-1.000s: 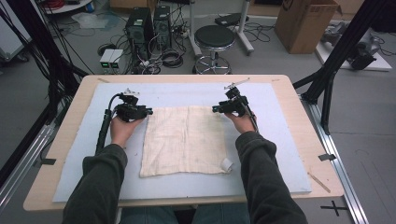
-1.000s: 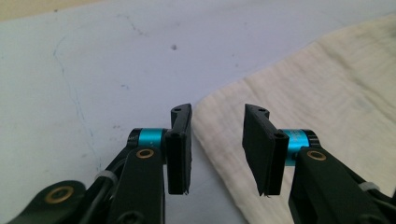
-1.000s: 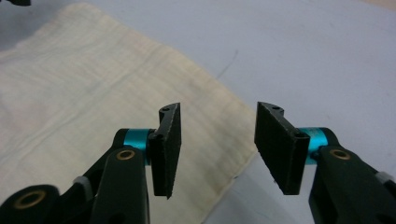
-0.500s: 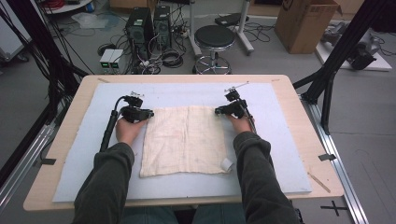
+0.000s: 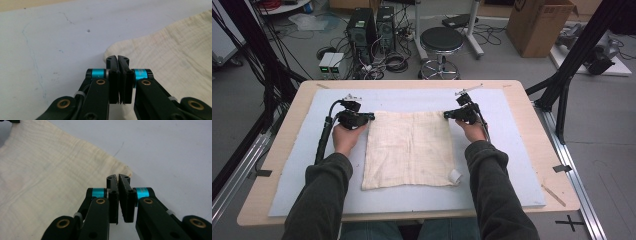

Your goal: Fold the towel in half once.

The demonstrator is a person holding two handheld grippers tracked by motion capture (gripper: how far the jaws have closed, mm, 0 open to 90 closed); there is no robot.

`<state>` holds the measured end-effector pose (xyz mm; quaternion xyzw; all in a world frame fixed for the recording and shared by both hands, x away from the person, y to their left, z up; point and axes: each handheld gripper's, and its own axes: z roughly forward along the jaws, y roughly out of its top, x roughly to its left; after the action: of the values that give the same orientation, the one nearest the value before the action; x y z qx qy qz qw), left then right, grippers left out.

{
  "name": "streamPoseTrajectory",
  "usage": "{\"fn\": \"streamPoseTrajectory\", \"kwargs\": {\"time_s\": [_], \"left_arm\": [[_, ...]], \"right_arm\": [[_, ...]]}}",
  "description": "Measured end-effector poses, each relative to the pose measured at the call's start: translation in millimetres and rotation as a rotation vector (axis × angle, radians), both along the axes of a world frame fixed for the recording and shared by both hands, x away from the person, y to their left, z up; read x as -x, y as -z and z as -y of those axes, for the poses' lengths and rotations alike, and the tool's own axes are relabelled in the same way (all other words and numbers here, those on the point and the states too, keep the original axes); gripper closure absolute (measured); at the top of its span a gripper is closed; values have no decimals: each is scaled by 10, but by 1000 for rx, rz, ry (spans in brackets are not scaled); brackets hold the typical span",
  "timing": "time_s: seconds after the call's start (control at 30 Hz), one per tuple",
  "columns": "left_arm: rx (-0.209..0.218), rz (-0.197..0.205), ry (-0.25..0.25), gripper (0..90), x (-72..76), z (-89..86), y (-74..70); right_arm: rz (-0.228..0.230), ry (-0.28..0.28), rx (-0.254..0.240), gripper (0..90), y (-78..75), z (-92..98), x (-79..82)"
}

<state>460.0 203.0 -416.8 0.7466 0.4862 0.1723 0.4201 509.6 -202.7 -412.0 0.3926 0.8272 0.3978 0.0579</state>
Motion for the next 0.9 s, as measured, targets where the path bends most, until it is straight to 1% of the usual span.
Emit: {"fn": "streamPoseTrajectory", "kwargs": {"time_s": [0.07, 0.17, 0.23, 0.3, 0.37, 0.47, 0.5, 0.53, 0.57, 0.63, 0.67, 0.73, 0.8, 0.9], "left_arm": [[4, 13, 6, 873, 26, -21, -48], [22, 32, 7, 873, 74, -51, -112], [35, 52, 12, 874, 124, -81, -157], [26, 50, 25, 874, 162, -91, -191], [19, 59, 39, 874, 197, -87, -228], [23, 83, 60, 873, 275, -59, -312], [20, 92, 66, 873, 302, -47, -335], [11, 97, 77, 873, 327, -40, -359], [9, 101, 83, 873, 346, -34, -375], [-12, 111, 100, 873, 403, -23, -423], [-13, 123, 106, 873, 442, -14, -443], [-7, 139, 109, 873, 506, -11, -455], [-8, 146, 113, 874, 563, -16, -449], [-1, 146, 117, 873, 634, -51, -429]], "right_arm": [[2, -2, -7, 864, -22, 2, 14], [34, -21, -22, 864, -114, 24, 63], [52, -21, -41, 864, -169, 57, 101], [60, -25, -55, 864, -209, 96, 140], [71, -32, -60, 864, -237, 126, 188], [88, -38, -90, 864, -267, 166, 268], [97, -41, -94, 864, -276, 180, 296], [102, -48, -109, 864, -290, 207, 354], [102, -48, -109, 864, -290, 207, 354], [107, -63, -113, 864, -305, 224, 409], [116, -66, -114, 863, -311, 228, 431], [119, -79, -131, 864, -335, 242, 493], [128, -86, -135, 864, -352, 253, 534], [134, -97, -147, 863, -359, 276, 608]]}}
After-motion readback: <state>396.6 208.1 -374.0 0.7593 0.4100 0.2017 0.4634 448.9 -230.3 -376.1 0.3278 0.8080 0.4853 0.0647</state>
